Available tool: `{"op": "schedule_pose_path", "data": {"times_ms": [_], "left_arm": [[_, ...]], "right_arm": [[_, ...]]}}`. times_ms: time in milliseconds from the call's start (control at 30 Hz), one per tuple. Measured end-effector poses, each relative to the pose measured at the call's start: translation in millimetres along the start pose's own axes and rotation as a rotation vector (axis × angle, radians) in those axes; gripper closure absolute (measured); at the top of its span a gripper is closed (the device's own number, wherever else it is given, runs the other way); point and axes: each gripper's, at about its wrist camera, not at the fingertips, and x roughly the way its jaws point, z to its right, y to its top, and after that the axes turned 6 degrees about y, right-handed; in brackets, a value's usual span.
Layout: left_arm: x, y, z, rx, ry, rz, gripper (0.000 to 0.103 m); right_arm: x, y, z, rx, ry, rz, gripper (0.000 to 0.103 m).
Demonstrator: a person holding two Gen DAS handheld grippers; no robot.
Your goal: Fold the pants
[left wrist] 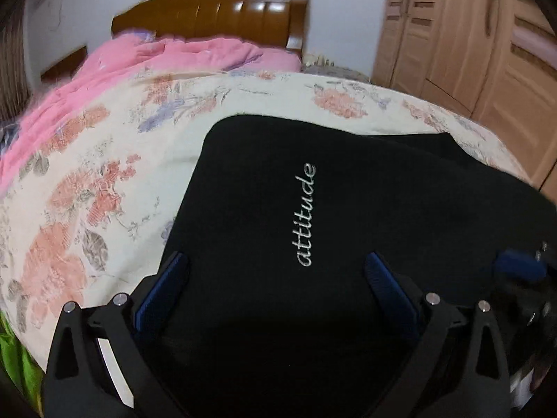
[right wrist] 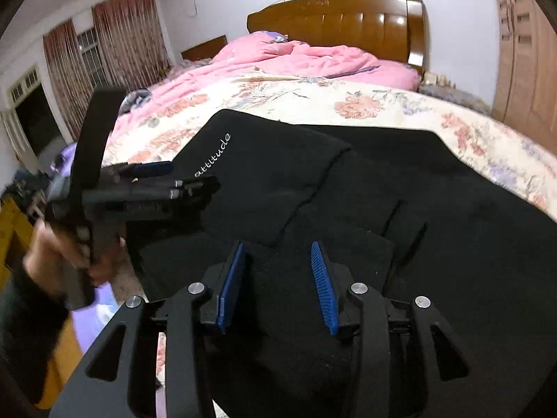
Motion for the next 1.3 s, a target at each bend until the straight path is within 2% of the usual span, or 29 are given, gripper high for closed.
{"op": "schedule_pose_path", "data": {"times_ms": [67,133,200,267,333,367,433,500,600,667,700,767,833,900,967,1000,1033,1100,1200,1300], "left_arm": [[-8.1,9.6,-4.0,-0.043,-0.014,-0.038,0.002],[-36.0,26.9,-11.3,-0.12,-0.133,0.019,0.002],[-52.2,50.5,-8.4,-0.12,-0.203,0.08,0.002],[-44.4,73.6,-1.5,-0.093,-0.224,0.077,0.002],[-8.2,91.6,1.9,-0.085,-0.221,-0.008,0.002],[18.5,93.1,-1.0,-0.101,-0.203,-0.074,0.002],[56.7,85.7,-9.8,-0.122,-0.161,-0.146,0.002],[55.5,82.8,-16.3,-0.143,-0.191,-0.1,0.002],[47.1,81.2,-16.9,-0.143,-0.181,-0.079,0.002],[42.6,81.1,-17.5,-0.143,-0.177,-0.065,0.002],[34.6,83.1,-16.6,-0.134,-0.189,-0.032,0.002],[22.7,87.9,-14.7,-0.117,-0.157,0.004,0.002],[16.5,96.1,-10.8,-0.07,-0.096,0.03,0.002],[20.1,98.8,-9.3,-0.052,-0.059,0.013,0.002],[30.4,94.1,-9.7,-0.041,-0.045,-0.026,0.002],[39.6,88.6,-9.6,-0.03,-0.029,-0.046,0.002],[48.4,82.6,-11.0,-0.033,-0.013,-0.068,0.002],[49.2,80.1,-17.1,-0.071,-0.028,-0.068,0.002],[49.3,78.2,-20.1,-0.09,-0.015,-0.057,0.002],[46.3,77.3,-20.8,-0.095,0.013,-0.031,0.002]], "right_arm": [[-0.7,-0.5,0.1,0.001,0.0,0.009,0.064],[-0.3,-1.6,-0.4,0.001,-0.002,0.016,0.064],[-1.2,-1.6,-1.2,0.006,-0.004,0.016,0.064],[-1.3,0.0,-1.8,0.006,-0.006,0.012,0.064],[-2.1,-0.6,-0.8,0.013,-0.001,0.011,0.064],[-2.5,-0.6,-0.2,0.015,0.003,0.011,0.064],[-2.9,-1.0,2.4,0.022,0.022,0.012,0.064],[-4.1,-2.2,3.5,0.025,0.029,0.015,0.064],[-5.5,-2.8,6.5,0.041,0.049,0.021,0.064],[-8.6,-0.2,7.5,0.065,0.056,0.001,0.064],[-12.5,5.7,8.3,0.086,0.06,-0.021,0.063],[-20.8,19.2,7.9,0.08,0.023,-0.001,0.051],[-24.5,36.8,5.6,0.037,-0.012,0.041,0.046],[-14.6,49.6,7.0,0.022,-0.025,0.027,0.045],[13.5,55.0,11.0,0.008,-0.037,-0.062,0.032],[27.9,52.3,13.6,0.004,-0.069,-0.11,0.03],[38.4,46.4,15.1,-0.017,-0.107,-0.121,0.028],[40.3,39.5,10.4,-0.058,-0.114,-0.097,0.022],[40.4,38.7,8.6,-0.07,-0.13,-0.104,0.021],[30.1,37.7,9.1,-0.045,-0.137,-0.075,0.023]]}}
